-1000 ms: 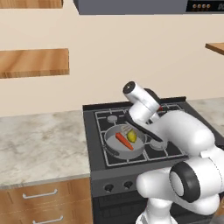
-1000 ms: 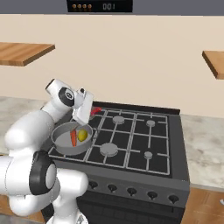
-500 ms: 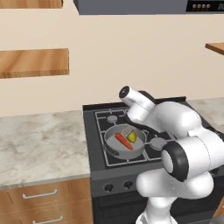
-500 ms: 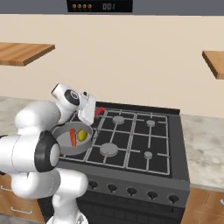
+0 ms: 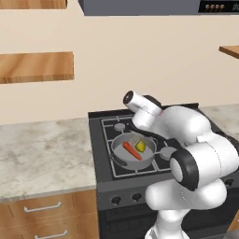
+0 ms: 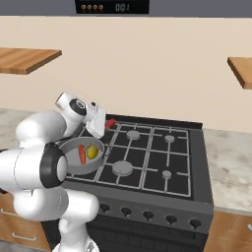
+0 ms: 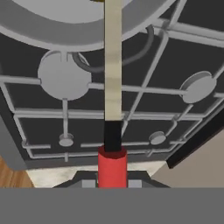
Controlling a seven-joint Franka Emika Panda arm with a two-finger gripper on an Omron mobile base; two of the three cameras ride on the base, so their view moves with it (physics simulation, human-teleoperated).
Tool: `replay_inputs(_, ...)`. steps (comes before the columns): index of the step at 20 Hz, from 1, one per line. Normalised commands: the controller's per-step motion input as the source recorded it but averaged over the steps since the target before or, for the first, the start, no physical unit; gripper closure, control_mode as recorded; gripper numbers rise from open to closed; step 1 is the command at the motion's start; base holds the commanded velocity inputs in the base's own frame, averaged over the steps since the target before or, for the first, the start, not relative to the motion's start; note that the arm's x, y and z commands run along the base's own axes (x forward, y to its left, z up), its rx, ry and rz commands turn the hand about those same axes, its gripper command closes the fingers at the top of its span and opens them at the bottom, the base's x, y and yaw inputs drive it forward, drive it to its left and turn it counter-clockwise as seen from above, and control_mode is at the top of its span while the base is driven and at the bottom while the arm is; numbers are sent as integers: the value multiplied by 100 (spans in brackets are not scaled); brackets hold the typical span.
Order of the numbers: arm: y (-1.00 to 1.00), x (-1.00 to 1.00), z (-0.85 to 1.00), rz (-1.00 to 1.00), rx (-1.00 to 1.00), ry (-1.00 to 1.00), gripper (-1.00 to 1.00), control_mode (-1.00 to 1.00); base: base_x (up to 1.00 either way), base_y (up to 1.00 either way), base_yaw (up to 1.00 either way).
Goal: Put the carrot and lemon in the pot. Retrieve the spatula and lightly stir the vegetables in the pot.
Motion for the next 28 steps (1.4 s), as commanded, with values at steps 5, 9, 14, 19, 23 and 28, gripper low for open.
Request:
replay_inputs(5, 13, -59, 0, 19, -2, 3, 100, -100, 0, 0, 0)
replay_inputs(9, 2, 2, -2, 12, -2, 0, 100, -100, 0, 0, 0)
replay_inputs(14, -3, 83, -13, 0, -6, 0, 100, -100, 0, 0, 0)
replay_inputs(19, -7, 60, -13, 0, -6, 0, 100, -100, 0, 0, 0)
replay_inputs(23, -27, 28, -14, -6, -3, -2, 100, -100, 0, 0, 0)
replay_inputs(28, -4, -16, 40, 0, 2, -10, 100, -100, 0, 0, 0)
